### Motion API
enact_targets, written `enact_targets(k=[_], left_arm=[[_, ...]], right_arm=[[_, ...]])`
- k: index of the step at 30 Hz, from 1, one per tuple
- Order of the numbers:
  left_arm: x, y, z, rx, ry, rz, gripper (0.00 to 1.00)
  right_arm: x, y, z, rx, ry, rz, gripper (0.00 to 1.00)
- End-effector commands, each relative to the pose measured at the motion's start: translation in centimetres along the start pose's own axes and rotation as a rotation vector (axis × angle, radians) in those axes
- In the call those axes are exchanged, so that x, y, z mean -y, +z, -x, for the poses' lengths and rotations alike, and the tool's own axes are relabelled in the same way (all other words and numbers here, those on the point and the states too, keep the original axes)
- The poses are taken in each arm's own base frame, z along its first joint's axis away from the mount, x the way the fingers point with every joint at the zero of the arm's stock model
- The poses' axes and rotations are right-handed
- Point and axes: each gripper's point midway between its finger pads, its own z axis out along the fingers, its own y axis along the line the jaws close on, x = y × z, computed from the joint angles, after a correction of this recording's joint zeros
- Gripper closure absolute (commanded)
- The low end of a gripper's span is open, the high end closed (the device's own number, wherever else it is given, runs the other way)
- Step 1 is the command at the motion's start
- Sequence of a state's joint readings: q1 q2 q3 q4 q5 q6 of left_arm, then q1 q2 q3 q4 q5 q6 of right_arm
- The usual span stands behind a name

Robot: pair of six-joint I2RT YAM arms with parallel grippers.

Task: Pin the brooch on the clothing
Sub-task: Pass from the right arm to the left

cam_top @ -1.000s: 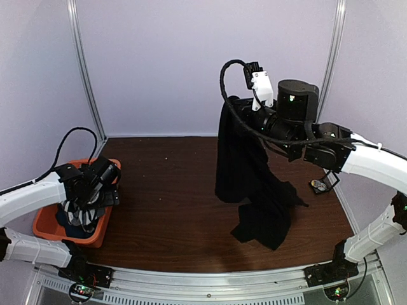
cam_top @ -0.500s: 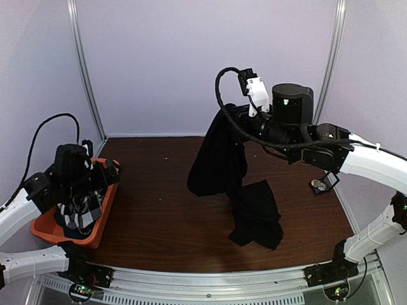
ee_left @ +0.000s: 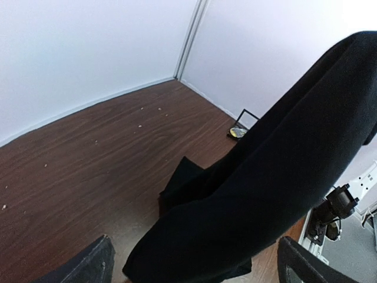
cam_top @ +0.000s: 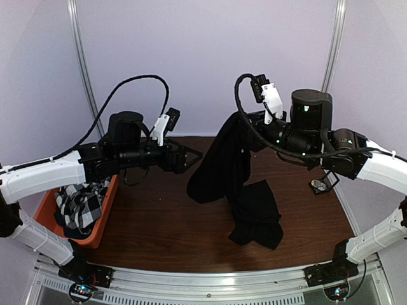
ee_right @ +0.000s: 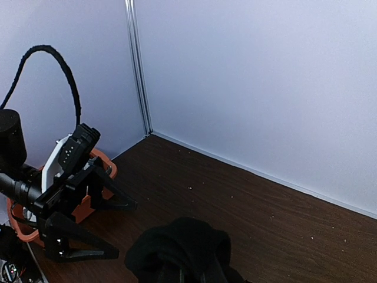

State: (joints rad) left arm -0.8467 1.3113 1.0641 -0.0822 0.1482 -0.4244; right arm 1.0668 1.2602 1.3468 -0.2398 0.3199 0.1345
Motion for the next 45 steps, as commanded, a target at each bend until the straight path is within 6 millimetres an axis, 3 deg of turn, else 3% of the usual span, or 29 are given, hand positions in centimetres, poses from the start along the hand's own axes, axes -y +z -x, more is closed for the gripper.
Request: enact_targets(k=[1,4,9,16,18,21,26,30,33,35,39,42,45], left_arm=[[4.0,1.2,3.8,0.104,0.135,-0.153,0.02],[6.1,1.9,4.5,0.11,0.186,-0.216,0.02],[7.5,3.4,3.8,0.062,0.208,-0.274,0.02],[10.2,2.3,3.0,0.066,0.258,-0.356,0.02],[10.1,2.5,3.2,0.067,0.263,-0.33,0.02],[8.5,3.9,2.5,0.024,0.252,-0.236,0.03],[6.8,5.1,2.2,0.007,0.245,-0.144,0.28],[6.6,5.1,3.2,0.045,0.241,-0.119,0.7],[6.5,4.6,4.3,0.075,0.235,-0.097,1.0],[6.4,3.5,5.3,0.105,0.234,-0.076,1.0],[5.9,0.8,6.2,0.152,0.235,-0.04,1.0],[5.8,-0.3,5.7,0.147,0.25,-0.043,1.0],[6.1,-0.7,4.7,0.116,0.269,-0.065,1.0]], right_arm=[[-0.4,-0.1,-1.4,-0.026,0.008,0.043,1.0],[-0.7,-0.1,-2.0,-0.033,0.014,0.062,0.99],[-1.2,-0.2,-2.1,-0.034,0.027,0.089,0.98],[-0.8,0.2,-2.8,-0.049,0.018,0.059,0.98],[-0.9,0.3,-2.9,-0.056,0.019,0.063,0.98],[-1.2,0.4,-2.9,-0.056,0.025,0.079,0.98],[-1.4,0.2,-2.9,-0.054,0.032,0.097,0.98],[-1.6,0.2,-3.4,-0.069,0.023,0.106,0.94],[-1.4,0.2,-4.1,-0.086,0.001,0.098,0.85],[-1.1,0.2,-4.8,-0.102,-0.023,0.086,0.78],[-0.1,-0.4,-5.6,-0.113,-0.079,0.052,0.33],[1.0,-1.4,-5.7,-0.083,-0.099,0.026,0.07],[1.6,-2.3,-6.1,-0.043,-0.123,0.027,0.0]])
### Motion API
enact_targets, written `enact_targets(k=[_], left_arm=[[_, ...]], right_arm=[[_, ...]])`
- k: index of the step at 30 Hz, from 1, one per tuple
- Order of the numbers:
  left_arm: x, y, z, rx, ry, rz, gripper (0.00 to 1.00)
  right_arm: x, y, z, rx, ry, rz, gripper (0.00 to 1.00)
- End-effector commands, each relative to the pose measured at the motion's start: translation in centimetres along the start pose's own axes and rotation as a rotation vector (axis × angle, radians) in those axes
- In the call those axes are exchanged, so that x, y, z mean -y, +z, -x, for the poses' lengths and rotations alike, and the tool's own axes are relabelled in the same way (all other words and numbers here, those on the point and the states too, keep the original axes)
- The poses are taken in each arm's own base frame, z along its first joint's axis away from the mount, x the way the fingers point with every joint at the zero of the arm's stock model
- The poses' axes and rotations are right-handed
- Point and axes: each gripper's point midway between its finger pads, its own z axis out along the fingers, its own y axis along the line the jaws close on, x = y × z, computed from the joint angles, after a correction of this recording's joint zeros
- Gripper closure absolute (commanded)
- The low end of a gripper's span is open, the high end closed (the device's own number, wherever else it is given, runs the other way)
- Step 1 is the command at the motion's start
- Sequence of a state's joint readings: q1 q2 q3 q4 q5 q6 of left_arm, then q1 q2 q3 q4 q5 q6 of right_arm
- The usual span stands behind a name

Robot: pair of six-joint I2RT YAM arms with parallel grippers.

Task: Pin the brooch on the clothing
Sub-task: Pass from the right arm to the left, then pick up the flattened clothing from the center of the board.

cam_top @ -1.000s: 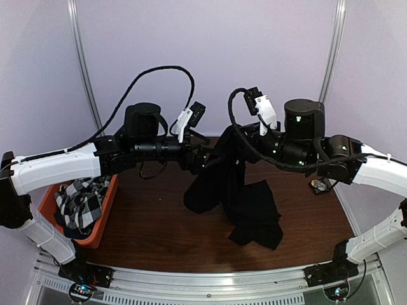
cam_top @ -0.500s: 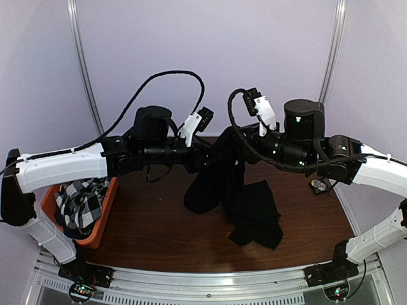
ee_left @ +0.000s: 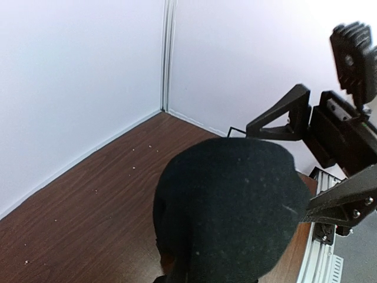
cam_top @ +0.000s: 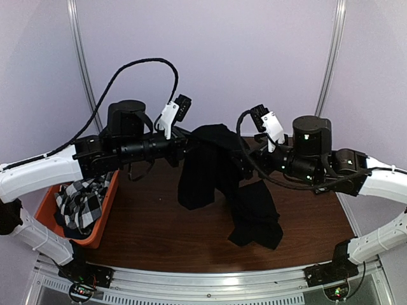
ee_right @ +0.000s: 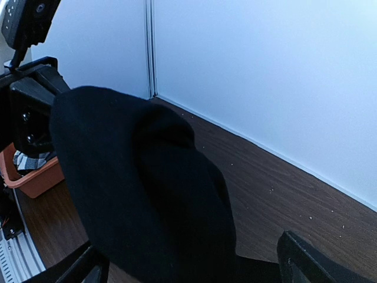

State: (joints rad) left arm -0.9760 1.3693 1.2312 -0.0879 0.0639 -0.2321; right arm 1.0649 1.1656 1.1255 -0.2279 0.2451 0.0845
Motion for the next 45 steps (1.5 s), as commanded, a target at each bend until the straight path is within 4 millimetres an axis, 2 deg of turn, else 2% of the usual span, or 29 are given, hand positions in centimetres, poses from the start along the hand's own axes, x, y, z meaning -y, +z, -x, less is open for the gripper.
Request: enact_targets(k=[1,6,8,16,20,28,30,35,39,41,42,43,45], left_arm=[[0.2,-1.1,0.4,0.019,0.035,-0.012,1.0],[0.6,-1.3,-0.2,0.013,0.037,-0.036,1.0],[0.9,-1.3,-0.2,0.011,0.042,-0.054,1.0],[1.0,-1.8,0.3,0.022,0.059,-0.055,1.0],[1.3,-2.1,0.4,0.026,0.059,-0.073,1.0],[2.7,-3.1,1.3,0.055,0.071,-0.147,1.0],[2.9,-3.2,1.4,0.057,0.071,-0.155,1.0],[3.1,-3.4,1.5,0.055,0.065,-0.168,1.0],[3.2,-3.7,1.3,0.057,0.065,-0.174,1.0],[3.3,-3.8,1.3,0.056,0.065,-0.181,1.0],[3.3,-3.8,1.3,0.055,0.064,-0.182,1.0],[3.3,-3.8,1.3,0.056,0.065,-0.18,1.0],[3.3,-3.9,1.4,0.058,0.065,-0.181,1.0]], right_arm=[[1.5,-1.6,-0.1,0.074,-0.039,-0.036,0.0],[1.4,-1.5,-3.0,0.085,-0.112,0.001,0.0],[2.1,-1.2,-3.9,0.087,-0.138,-0.029,0.0],[7.0,0.6,-7.4,0.113,-0.137,-0.144,0.0],[7.0,2.1,-9.9,0.128,-0.225,-0.078,0.0],[2.4,9.7,-16.5,-0.171,-0.415,0.261,0.0],[0.7,10.3,-16.2,-0.128,-0.41,0.361,0.0],[-3.0,10.0,-15.2,0.029,-0.406,0.572,0.0],[-3.6,10.6,-15.3,0.08,-0.394,0.603,0.03],[-4.0,10.9,-15.0,0.115,-0.377,0.627,0.08],[-4.4,10.8,-14.9,0.133,-0.373,0.657,0.15],[-4.7,10.8,-14.6,0.154,-0.369,0.684,0.25],[-5.2,10.8,-13.8,0.193,-0.335,0.729,0.6]])
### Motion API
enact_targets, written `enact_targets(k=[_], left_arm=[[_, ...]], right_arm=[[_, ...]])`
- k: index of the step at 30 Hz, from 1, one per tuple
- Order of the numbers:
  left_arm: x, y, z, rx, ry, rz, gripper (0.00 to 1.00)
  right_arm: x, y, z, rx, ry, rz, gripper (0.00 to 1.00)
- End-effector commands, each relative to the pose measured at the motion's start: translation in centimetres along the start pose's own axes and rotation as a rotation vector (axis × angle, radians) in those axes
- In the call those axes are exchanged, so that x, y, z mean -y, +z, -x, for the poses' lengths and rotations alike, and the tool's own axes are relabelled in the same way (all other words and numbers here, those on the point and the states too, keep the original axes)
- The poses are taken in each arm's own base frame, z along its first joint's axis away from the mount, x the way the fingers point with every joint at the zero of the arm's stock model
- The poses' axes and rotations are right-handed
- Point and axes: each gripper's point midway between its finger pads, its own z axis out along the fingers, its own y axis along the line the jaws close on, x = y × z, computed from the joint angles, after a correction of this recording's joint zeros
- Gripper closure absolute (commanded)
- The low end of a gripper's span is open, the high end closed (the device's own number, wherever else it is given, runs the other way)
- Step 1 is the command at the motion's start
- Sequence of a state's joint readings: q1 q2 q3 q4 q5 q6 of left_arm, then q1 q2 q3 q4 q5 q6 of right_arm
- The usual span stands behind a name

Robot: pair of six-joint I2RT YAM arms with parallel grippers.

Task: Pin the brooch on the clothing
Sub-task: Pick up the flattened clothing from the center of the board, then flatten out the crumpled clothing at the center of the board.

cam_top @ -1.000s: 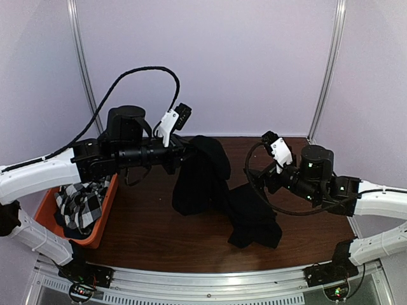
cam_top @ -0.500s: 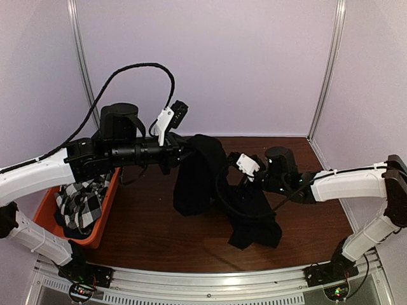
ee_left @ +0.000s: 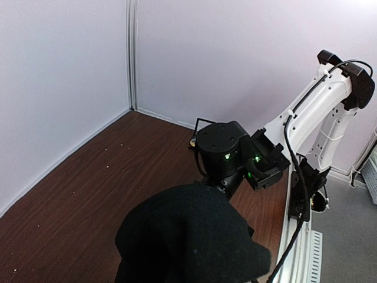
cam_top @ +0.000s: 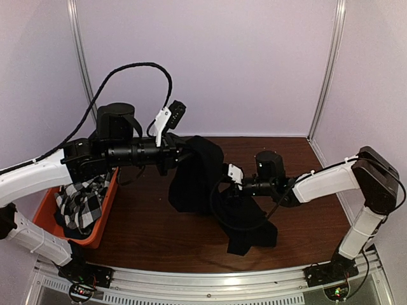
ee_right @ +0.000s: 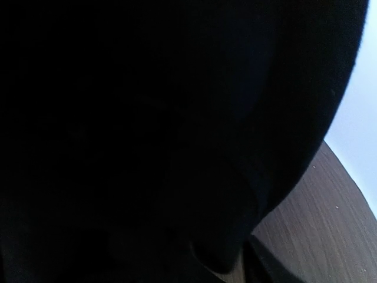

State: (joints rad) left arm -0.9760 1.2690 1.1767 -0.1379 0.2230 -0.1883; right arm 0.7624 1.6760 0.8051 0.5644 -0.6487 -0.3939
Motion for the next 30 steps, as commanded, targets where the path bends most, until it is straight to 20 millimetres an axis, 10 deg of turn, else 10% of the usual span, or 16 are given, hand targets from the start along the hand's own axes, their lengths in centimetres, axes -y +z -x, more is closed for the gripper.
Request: enact_targets(k=[1,6,23,30], left_arm=[[0.5,-0.9,2.0,0.074,0.027,-0.019,1.0],[0.4,-1.2,2.0,0.077,0.022,-0.01,1.0],[-6.7,-3.2,2.8,0.097,-0.019,0.422,0.99],[-7.2,-4.3,5.7,0.17,0.021,0.472,0.97]], right_arm=[[-0.7,0.3,2.9,0.174,0.003,0.11,0.73],[0.6,-1.2,4.3,0.248,0.038,0.025,1.0],[6.9,-14.0,5.7,0.045,0.053,-0.559,1.0],[7.1,-19.7,10.8,0.087,0.031,-0.692,1.0]])
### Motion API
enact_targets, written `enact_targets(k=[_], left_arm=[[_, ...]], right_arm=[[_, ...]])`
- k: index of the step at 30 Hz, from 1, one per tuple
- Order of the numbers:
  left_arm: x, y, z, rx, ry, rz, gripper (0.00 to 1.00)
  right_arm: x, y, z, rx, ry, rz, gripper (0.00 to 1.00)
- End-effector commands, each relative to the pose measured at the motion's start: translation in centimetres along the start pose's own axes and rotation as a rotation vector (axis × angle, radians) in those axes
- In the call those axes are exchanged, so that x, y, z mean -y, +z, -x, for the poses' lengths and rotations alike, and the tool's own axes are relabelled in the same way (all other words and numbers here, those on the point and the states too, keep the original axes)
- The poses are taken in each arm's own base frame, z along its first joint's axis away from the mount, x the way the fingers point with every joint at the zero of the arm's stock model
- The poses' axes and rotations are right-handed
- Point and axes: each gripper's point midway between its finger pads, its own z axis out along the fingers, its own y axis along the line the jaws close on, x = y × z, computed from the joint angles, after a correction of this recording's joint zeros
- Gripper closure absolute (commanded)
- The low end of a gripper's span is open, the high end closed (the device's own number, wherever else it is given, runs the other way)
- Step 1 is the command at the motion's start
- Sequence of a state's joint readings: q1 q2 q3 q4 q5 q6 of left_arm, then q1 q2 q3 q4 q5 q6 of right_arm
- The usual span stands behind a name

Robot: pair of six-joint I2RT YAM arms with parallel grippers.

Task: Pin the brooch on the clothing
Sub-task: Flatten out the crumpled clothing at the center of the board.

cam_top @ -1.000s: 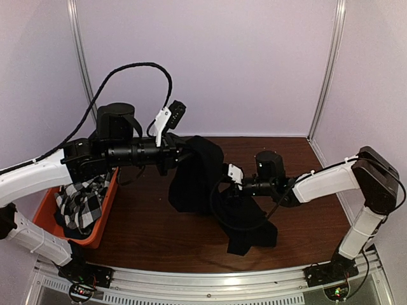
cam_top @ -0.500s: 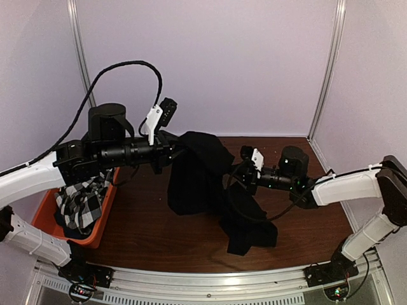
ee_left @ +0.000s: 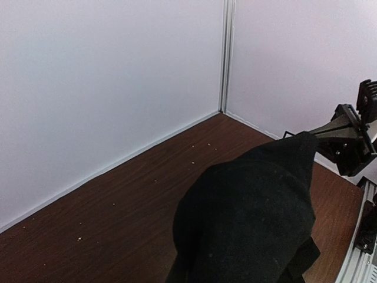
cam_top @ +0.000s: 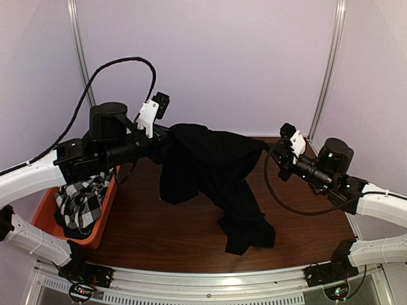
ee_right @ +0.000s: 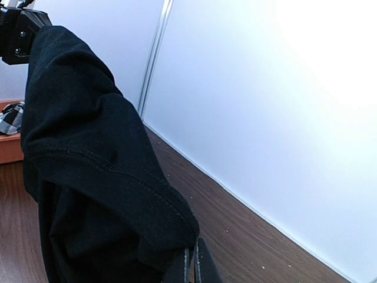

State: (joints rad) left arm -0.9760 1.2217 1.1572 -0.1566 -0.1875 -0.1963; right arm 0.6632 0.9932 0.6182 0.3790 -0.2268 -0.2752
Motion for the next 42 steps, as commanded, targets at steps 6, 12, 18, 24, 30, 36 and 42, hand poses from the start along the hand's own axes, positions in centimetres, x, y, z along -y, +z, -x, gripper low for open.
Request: enact_targets(k=[6,12,18,24,30,36,42], left_arm=[[-0.4,-1.2,9.8,0.222,0.057,0.034,0.97],[0.7,-1.5,15.2,0.309,0.143,0.001,0.96],[0.9,-2.0,16.5,0.321,0.142,-0.011,0.95],[-0.9,-1.8,7.4,0.094,0.06,0.048,0.84],[-1.7,-3.2,-0.5,-0.054,-0.026,0.059,0.8],[-2.4,-3.1,-8.2,-0.221,-0.074,0.092,0.8],[-2.1,-1.6,-17.1,-0.463,-0.138,0.116,0.81]], right_arm=[[3.3,-4.3,8.0,0.033,-0.082,-0.138,1.0],[4.6,-5.6,12.9,0.077,-0.161,-0.201,1.0],[4.8,-6.3,14.1,0.066,-0.178,-0.211,1.0],[2.6,-6.9,10.9,0.004,-0.124,-0.127,1.0],[-0.9,-5.7,3.9,-0.222,-0.093,-0.012,1.0],[-5.3,-4.3,-3.4,-0.463,-0.072,0.124,1.0],[-7.8,-3.5,-8.0,-0.583,-0.059,0.209,1.0]])
